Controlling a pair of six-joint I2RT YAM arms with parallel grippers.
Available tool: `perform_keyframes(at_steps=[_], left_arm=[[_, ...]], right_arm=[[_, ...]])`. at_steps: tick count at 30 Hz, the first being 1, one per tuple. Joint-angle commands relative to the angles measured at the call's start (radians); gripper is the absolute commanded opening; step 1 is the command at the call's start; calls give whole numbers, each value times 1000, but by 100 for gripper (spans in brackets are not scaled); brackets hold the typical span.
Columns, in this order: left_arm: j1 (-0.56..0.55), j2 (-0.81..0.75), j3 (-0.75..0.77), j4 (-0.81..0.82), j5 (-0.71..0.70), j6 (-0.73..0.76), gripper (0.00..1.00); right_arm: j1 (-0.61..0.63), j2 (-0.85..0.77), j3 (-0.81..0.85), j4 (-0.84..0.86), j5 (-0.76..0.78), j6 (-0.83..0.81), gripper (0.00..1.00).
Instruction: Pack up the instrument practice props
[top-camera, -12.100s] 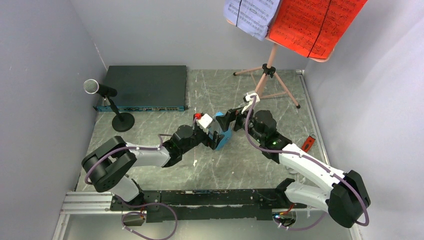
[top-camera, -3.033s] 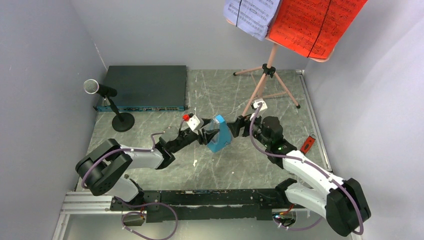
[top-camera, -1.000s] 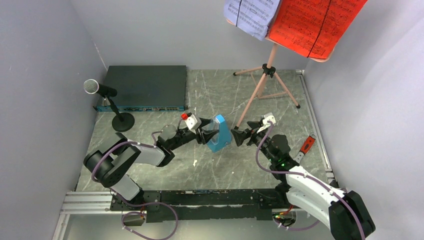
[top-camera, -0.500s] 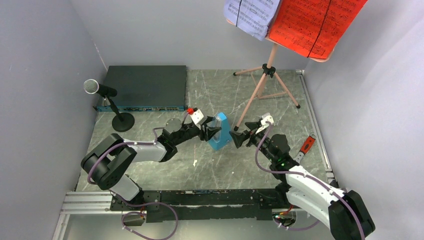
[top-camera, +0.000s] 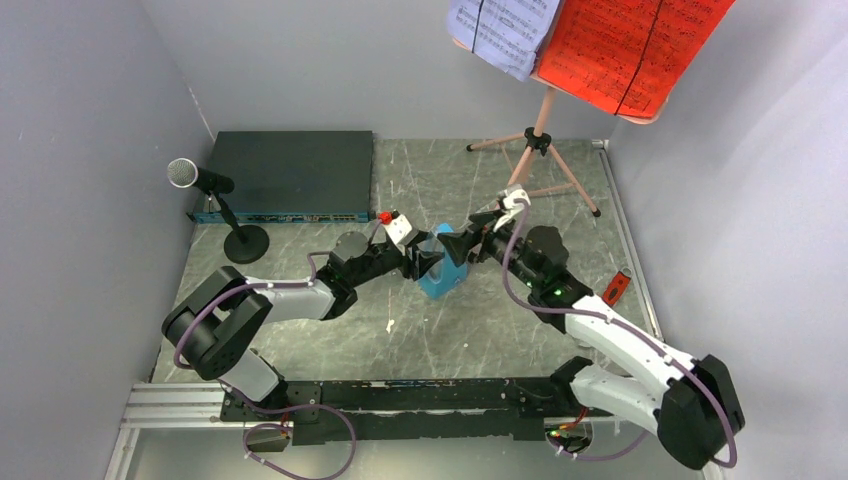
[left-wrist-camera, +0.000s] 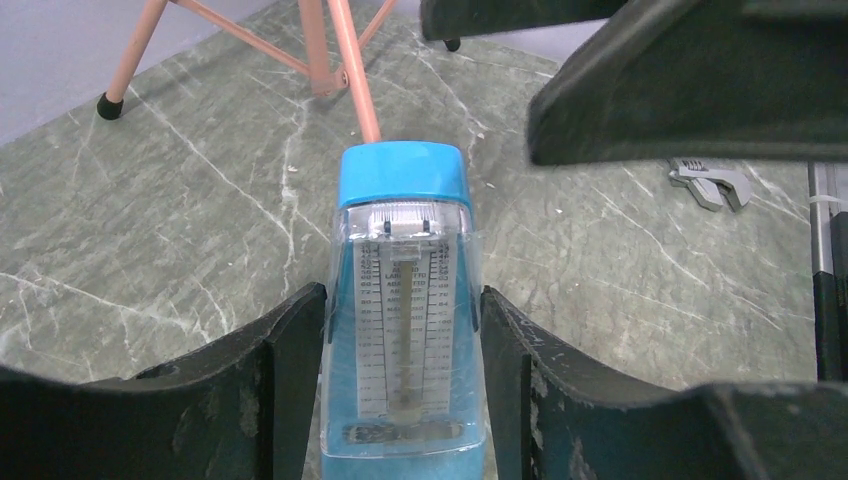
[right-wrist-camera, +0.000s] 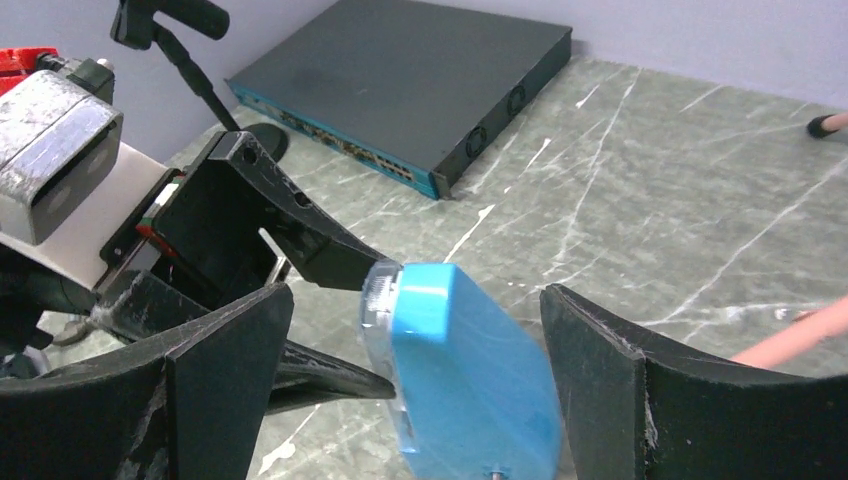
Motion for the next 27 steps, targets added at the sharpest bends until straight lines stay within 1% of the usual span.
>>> perform_keyframes(at_steps=[1,6,11,14,19,24,27], left_arm=[[-4,27,-14,-177,-15,8,59],[-6,20,-17,-169,-7,0,59],[-7,19,-20,-164,-1,-4,59],[-7,15,-17,-167,2,-6,59],[-6,4,-21,-176,-3,-12,59],[-7,-25,-20,-195,-9,-26,65],[-6,-46,-25,-200,-16,-36,73]], right_arm=[[72,74,90,-62,91,5,99],[90,155,105,-55,218,56,94],[91,226,121,-45,186,64,87],[91,245,124,-44,173,71,80],[93,248,124,-58,155,74,63],[95,235,117,-82,132,66,48],[96,226,114,-87,120,62,45]])
